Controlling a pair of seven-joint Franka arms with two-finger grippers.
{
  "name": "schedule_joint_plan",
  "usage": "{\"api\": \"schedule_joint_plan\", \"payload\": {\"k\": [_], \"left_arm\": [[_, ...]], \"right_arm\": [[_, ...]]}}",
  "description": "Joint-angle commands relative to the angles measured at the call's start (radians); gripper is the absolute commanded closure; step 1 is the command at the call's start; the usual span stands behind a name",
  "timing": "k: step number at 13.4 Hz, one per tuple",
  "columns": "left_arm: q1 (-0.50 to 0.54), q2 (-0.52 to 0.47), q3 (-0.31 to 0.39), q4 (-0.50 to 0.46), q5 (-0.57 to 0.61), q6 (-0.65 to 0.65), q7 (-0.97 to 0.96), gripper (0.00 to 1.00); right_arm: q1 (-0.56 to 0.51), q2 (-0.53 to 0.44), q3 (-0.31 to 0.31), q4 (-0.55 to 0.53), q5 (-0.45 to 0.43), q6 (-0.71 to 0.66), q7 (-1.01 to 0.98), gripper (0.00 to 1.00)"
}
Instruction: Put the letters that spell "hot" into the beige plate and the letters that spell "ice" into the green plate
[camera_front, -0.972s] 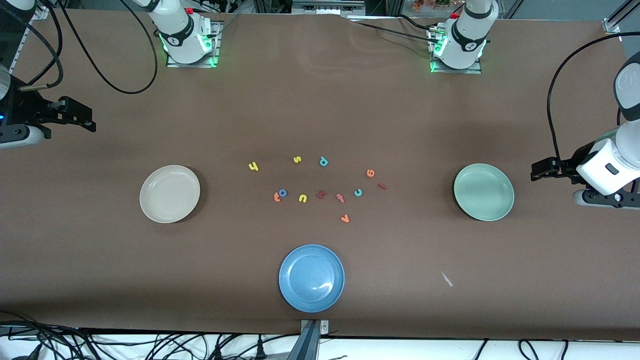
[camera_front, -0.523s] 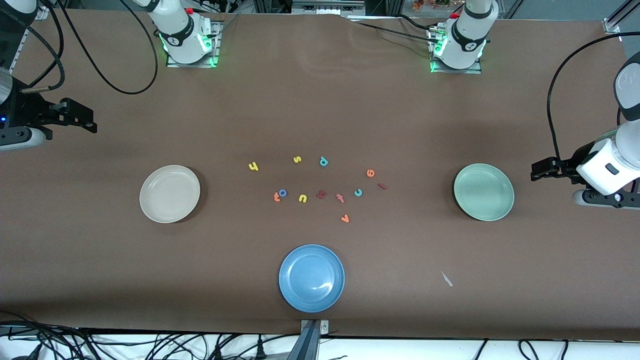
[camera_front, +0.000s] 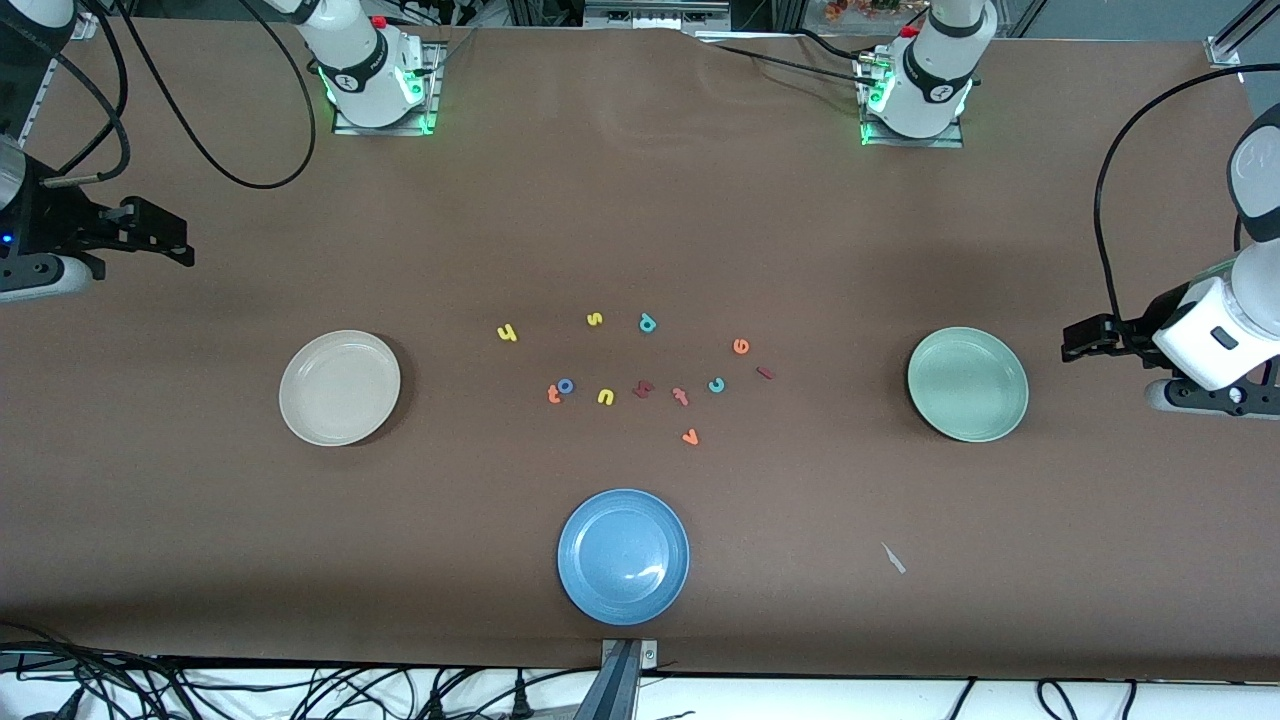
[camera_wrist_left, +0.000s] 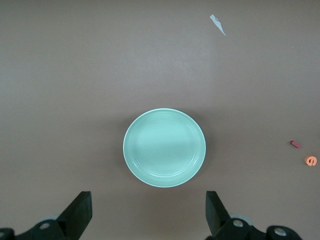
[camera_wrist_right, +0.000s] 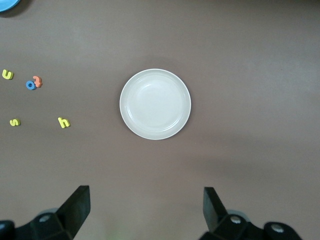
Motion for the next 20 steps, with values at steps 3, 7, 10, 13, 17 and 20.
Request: {"api": "schedule_joint_plan", "payload": {"k": [3, 7, 10, 13, 17, 20], "left_arm": [[0.008, 0.000, 0.000, 0.007, -0.030, 0.003, 0.026, 0.00], [0.008, 0.002, 0.000, 0.007, -0.039, 0.004, 0.028, 0.00], [0.008, 0.002, 0.000, 0.007, -0.057, 0.006, 0.026, 0.00], [0.008, 0.002, 0.000, 0.007, -0.057, 0.006, 0.026, 0.00], [0.006, 0.000, 0.000, 0.008, -0.050, 0.006, 0.026, 0.00], [0.006, 0.000, 0.000, 0.007, -0.050, 0.006, 0.026, 0.00]], "right_arm": [[-0.005, 0.004, 0.002, 0.016, -0.006, -0.017, 0.008, 0.00], [-0.005, 0.004, 0.001, 0.018, -0.006, -0.017, 0.008, 0.00], [-0.007, 0.007, 0.001, 0.018, -0.006, -0.017, 0.008, 0.00], [-0.007, 0.007, 0.001, 0.018, -0.006, -0.017, 0.008, 0.00], [-0.005, 0.007, 0.001, 0.018, -0.006, -0.017, 0.008, 0.00], [-0.005, 0.007, 0.001, 0.018, -0.006, -0.019, 0.008, 0.00]]}}
